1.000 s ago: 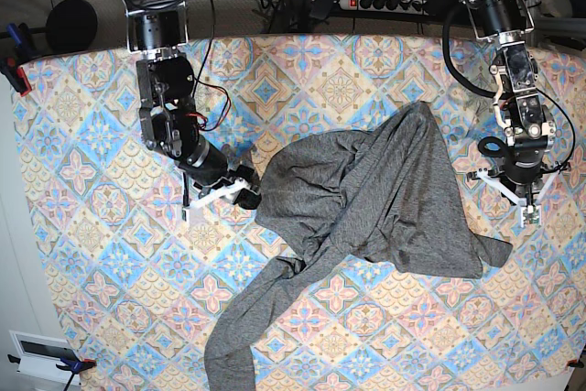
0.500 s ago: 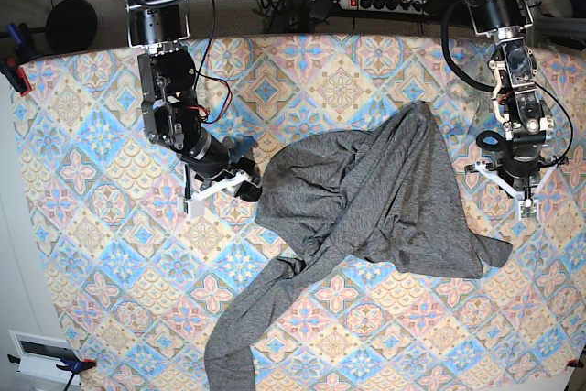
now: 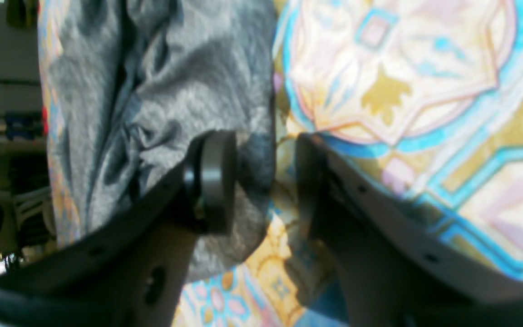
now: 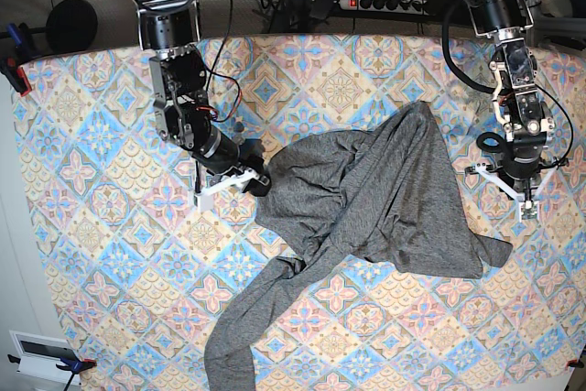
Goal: Layout the t-shirt on the table in an organized manner, then fold the t-shirt properly
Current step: 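Drag the shirt edge with the right gripper away from the left gripper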
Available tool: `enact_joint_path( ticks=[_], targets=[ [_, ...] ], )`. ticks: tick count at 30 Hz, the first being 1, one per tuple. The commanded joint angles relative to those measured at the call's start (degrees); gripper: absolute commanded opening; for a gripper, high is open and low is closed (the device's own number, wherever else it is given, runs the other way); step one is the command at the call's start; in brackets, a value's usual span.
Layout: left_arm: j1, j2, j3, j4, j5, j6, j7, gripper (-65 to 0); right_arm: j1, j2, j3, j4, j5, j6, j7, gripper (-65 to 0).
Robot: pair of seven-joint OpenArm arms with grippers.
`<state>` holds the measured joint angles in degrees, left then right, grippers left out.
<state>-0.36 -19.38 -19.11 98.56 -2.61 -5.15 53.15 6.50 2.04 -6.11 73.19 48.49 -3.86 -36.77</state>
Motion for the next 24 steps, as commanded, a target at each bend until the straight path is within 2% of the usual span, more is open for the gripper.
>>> enact_joint_path(
  ticks=[1, 10, 16, 18, 21, 22, 24],
  targets=[
    [-0.91, -0.89, -0.27, 1.00, 0.19, 0.27, -1.15, -64.3, 0.31, -0.07, -0.18, 0.17, -0.36, -0.67, -1.78, -42.9],
    [-0.91, -0.89, -0.27, 1.08, 0.19, 0.27, -1.15, -64.3, 0.66, -0.24, -6.68, -2.11, -0.36, -0.67, -1.78, -42.9],
    [-0.91, -0.89, -0.27, 1.08, 0.19, 0.27, -1.15, -64.3, 5.32, -3.58, -7.21, -3.78, -0.36, -0.67, -1.78, -44.2],
    [-0.91, -0.89, -0.27, 1.08, 0.19, 0.27, -1.15, -64.3, 5.50, -3.58, -7.30, -3.78, -0.36, -0.67, -1.78, -49.2],
    [-0.83, -0.89, -0.27, 1.08, 0.19, 0.27, -1.15, -64.3, 5.59, -3.58, -7.30, -3.78, -0.36, -0.67, -1.78, -62.6],
    [-0.83, -0.89, -0.27, 1.08, 0.19, 0.27, -1.15, -64.3, 5.59, -3.58, -7.12, -3.78, -0.36, -0.67, -1.78, -65.0],
    [-0.83, -0.89, -0.27, 1.08, 0.19, 0.27, -1.15, -64.3, 5.41, -3.58, -7.21, -3.25, -0.36, -0.67, -1.78, -64.0]
  ],
)
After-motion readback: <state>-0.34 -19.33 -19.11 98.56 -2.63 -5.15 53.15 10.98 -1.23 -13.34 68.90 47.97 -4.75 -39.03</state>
